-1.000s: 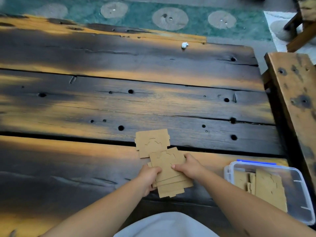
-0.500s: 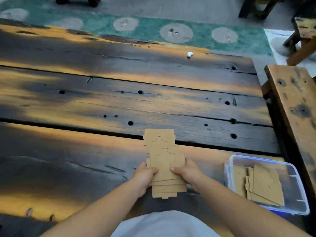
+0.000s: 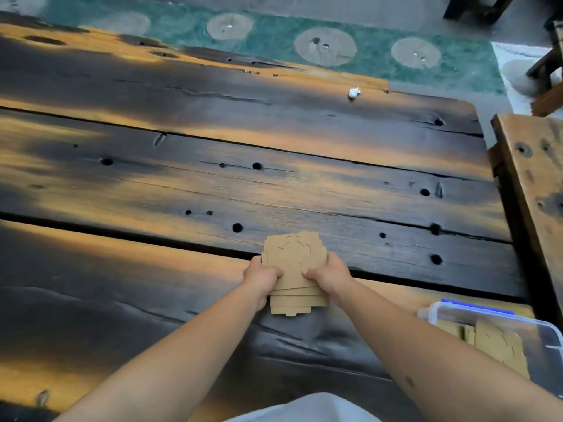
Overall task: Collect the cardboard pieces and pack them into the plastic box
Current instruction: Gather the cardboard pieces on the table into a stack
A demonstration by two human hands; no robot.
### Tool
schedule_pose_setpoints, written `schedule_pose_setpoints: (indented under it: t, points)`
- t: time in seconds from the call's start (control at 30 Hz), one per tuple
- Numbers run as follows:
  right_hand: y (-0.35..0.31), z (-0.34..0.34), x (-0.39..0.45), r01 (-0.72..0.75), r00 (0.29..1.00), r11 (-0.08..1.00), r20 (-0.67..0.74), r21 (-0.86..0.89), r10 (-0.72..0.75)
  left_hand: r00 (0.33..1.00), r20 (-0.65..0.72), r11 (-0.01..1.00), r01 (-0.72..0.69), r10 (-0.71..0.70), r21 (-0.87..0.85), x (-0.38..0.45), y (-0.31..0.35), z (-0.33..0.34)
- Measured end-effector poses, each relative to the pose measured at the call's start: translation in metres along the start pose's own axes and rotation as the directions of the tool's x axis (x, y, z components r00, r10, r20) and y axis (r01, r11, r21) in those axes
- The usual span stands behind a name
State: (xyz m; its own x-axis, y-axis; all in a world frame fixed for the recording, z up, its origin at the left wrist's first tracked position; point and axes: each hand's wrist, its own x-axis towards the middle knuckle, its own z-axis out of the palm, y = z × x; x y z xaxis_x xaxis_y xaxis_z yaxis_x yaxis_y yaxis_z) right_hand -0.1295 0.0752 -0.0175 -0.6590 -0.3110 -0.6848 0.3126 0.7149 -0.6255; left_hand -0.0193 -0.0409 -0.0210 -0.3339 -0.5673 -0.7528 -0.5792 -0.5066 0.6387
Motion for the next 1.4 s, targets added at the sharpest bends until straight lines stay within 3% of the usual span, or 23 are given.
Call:
schedule_pose_setpoints:
  t: [0.27,0.53,0.63,0.87,1.07,1.2,1.4]
  points:
    - [-0.007,0.007,0.033,-0.052,0.998,0.996,-0.028,-0.070,0.050,0.995,-0.073,0.993,-0.064,0.072,0.100,0.030,0.007,0.011]
    - [0.005,-0.002,0.019,0.027,0.999,1.000,-0.045,0.010,-0.026,0.996,-0.039,0.995,-0.079,0.081,0.062,0.019,-0.007,0.004]
    - [0.011,-0.014,0.003,0.148,0.989,0.988,-0.005,-0.036,-0.149,0.988,0.041,0.985,-0.153,0.150,0.083,0.005,-0.010,-0.003]
    - [0.041,-0.028,-0.051,0.414,0.893,0.879,-0.081,-0.236,-0.443,0.874,0.249,0.797,-0.483,0.417,0.362,-0.038,-0.016,-0.017]
    - [0.076,-0.032,-0.090,0.505,0.824,0.812,-0.116,-0.292,-0.554,0.820,0.274,0.699,-0.572,0.502,0.430,-0.071,-0.041,-0.018]
    - [0.094,-0.032,-0.106,0.512,0.806,0.799,-0.144,-0.315,-0.574,0.801,0.264,0.674,-0.595,0.537,0.438,-0.083,-0.060,-0.014]
    - [0.122,-0.023,-0.122,0.450,0.847,0.856,-0.181,-0.255,-0.500,0.779,0.333,0.598,-0.624,0.532,0.503,-0.086,-0.085,-0.015]
